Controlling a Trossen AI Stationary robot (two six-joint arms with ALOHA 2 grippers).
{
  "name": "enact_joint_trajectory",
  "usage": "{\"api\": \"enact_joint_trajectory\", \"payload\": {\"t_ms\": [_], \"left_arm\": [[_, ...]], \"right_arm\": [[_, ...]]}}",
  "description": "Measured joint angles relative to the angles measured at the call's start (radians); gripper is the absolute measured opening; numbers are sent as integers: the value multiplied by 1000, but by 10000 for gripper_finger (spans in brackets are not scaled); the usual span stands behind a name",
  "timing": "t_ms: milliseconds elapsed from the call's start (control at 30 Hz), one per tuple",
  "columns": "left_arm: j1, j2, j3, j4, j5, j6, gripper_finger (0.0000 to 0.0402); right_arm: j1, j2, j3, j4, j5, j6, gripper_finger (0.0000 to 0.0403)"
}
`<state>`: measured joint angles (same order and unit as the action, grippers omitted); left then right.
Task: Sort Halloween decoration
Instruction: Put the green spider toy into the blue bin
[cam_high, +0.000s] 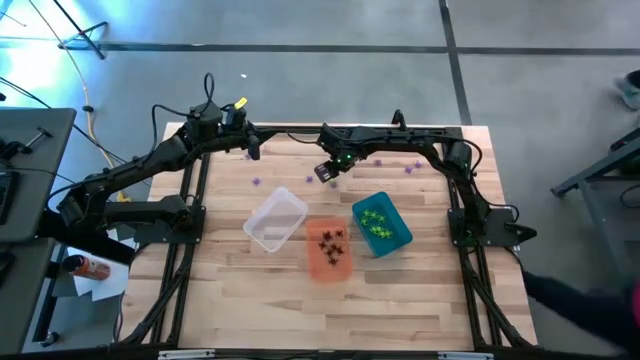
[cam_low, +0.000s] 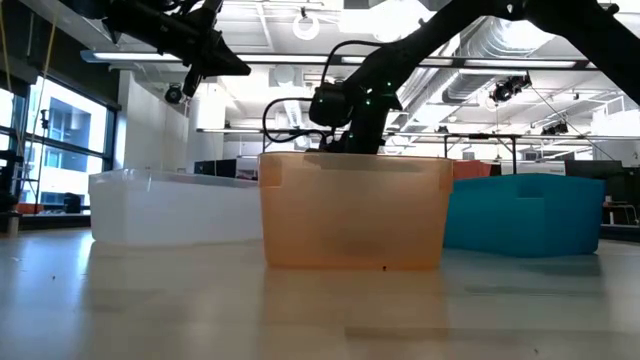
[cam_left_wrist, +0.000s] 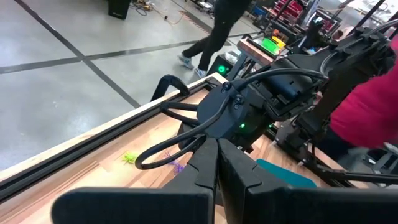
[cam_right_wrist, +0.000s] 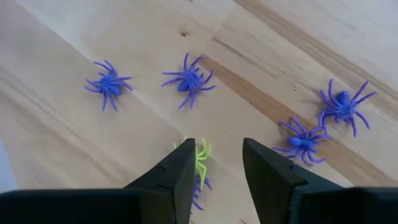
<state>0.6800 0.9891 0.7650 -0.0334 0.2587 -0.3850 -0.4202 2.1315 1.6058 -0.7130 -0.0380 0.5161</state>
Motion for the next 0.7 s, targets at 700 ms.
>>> {"api": "enact_joint_trajectory", "payload": {"t_ms": [700], "left_arm": [[0, 0, 0, 0, 0, -4, 0]], "right_arm": [[8, 16, -1, 29, 1, -18, 169]]}}
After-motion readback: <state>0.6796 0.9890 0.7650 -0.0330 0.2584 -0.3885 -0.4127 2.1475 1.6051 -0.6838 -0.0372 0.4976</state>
